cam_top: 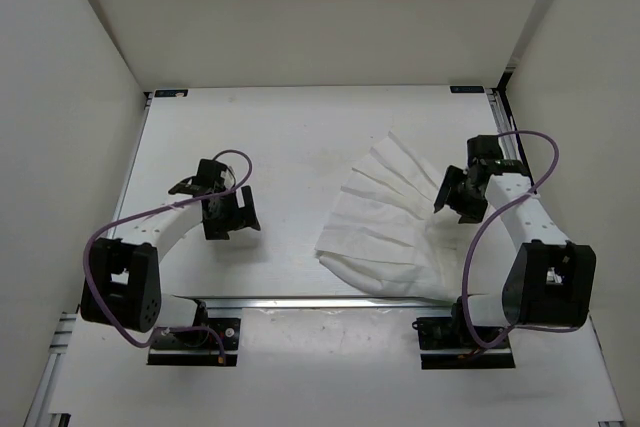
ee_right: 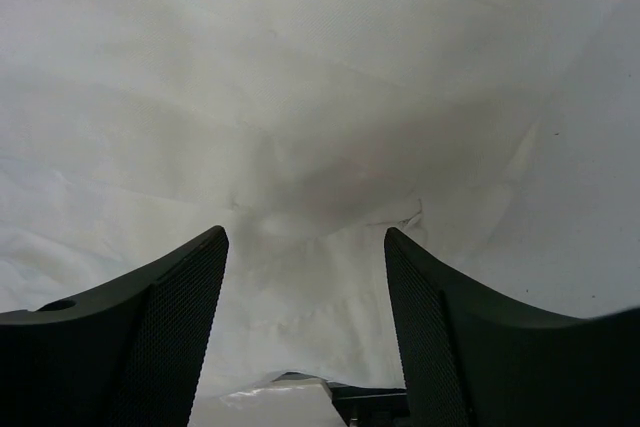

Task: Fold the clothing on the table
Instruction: Flatten the skirt out

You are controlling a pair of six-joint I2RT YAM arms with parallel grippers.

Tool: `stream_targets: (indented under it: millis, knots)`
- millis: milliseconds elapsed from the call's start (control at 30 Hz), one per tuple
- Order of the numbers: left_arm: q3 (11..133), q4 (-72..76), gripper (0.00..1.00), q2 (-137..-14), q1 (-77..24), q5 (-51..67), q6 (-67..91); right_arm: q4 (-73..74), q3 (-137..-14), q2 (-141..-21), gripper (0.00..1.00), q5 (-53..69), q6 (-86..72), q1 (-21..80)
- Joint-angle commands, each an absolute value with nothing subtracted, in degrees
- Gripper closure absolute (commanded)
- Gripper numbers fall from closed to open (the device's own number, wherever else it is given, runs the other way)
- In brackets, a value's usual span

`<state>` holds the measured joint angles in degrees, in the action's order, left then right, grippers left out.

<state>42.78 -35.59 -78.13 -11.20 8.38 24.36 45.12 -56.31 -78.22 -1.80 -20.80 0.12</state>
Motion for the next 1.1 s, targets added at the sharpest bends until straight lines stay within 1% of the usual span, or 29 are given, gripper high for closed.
stream_targets:
  millis: [0,167,267,333,367,400,433,467,533,633,700,767,833,900,933,1033,1067]
  knots:
    - [46.1,-36.7,0.01,-78.4,-11.4,7.3,20.7,46.1,-55.5,-78.1,0.30,-3.1,-20.7,0.1]
    - [45.4,-35.4,0.02,-79.3,-13.7,7.7,21.4,44.2,-53.3,-81.4,0.31,-1.1,-23.0,1.1]
    - [45.0,-35.1,0.01,-79.9,-14.0,8.7,21.1,42.5,-53.1,-85.5,0.32,-0.4,-23.5,2.5]
    - [44.7,-34.9,0.01,-79.8,-13.3,9.3,20.5,40.9,-52.7,-88.8,0.38,1.5,-24.0,3.5]
    - [44.3,-34.7,0.01,-79.4,-12.9,9.8,20.9,40.0,-52.8,-90.4,0.45,2.9,-24.0,4.0]
    - [43.9,-34.5,0.01,-79.0,-12.6,9.8,21.0,39.4,-53.1,-91.4,0.56,3.5,-24.3,4.2]
    - [43.9,-34.4,0.01,-78.7,-12.0,10.1,21.0,38.2,-53.5,-93.0,0.60,4.6,-24.0,4.7]
    - [43.5,-34.0,0.01,-78.0,-11.7,10.7,20.8,37.0,-54.3,-93.1,0.70,5.4,-24.0,4.9]
    - [42.9,-33.5,0.01,-77.4,-10.7,11.3,21.1,34.7,-56.3,-93.8,0.99,7.8,-23.2,6.0]
    - [42.2,-33.6,0.01,-77.1,-10.3,10.9,20.9,33.1,-59.3,-93.3,1.00,10.8,-23.2,8.1]
    - [41.9,-33.5,0.01,-77.4,-10.6,11.2,21.3,32.3,-63.3,-92.3,1.00,14.9,-22.2,9.6]
    - [41.9,-33.3,0.01,-77.4,-10.6,11.5,21.5,32.5,-67.7,-91.1,1.00,15.8,-21.5,13.3]
    - [42.2,-33.4,0.01,-77.5,-10.9,11.2,21.8,32.3,-73.2,-89.0,1.00,15.2,-20.0,19.4]
    - [42.0,-33.4,0.01,-77.3,-10.5,11.3,21.7,30.7,-80.6,-88.5,1.00,16.6,-19.0,23.4]
    - [42.1,-33.4,0.01,-77.4,-10.3,11.4,22.0,30.4,-82.0,-88.4,1.00,16.8,-19.1,25.6]
    - [41.8,-33.4,0.02,-77.5,-10.1,11.6,22.1,29.3,-89.6,-92.1,1.00,20.1,-20.3,29.3]
    - [41.6,-33.1,0.01,-77.4,-10.2,11.5,22.3,30.1,-91.0,-93.8,0.96,21.3,-20.7,29.7]
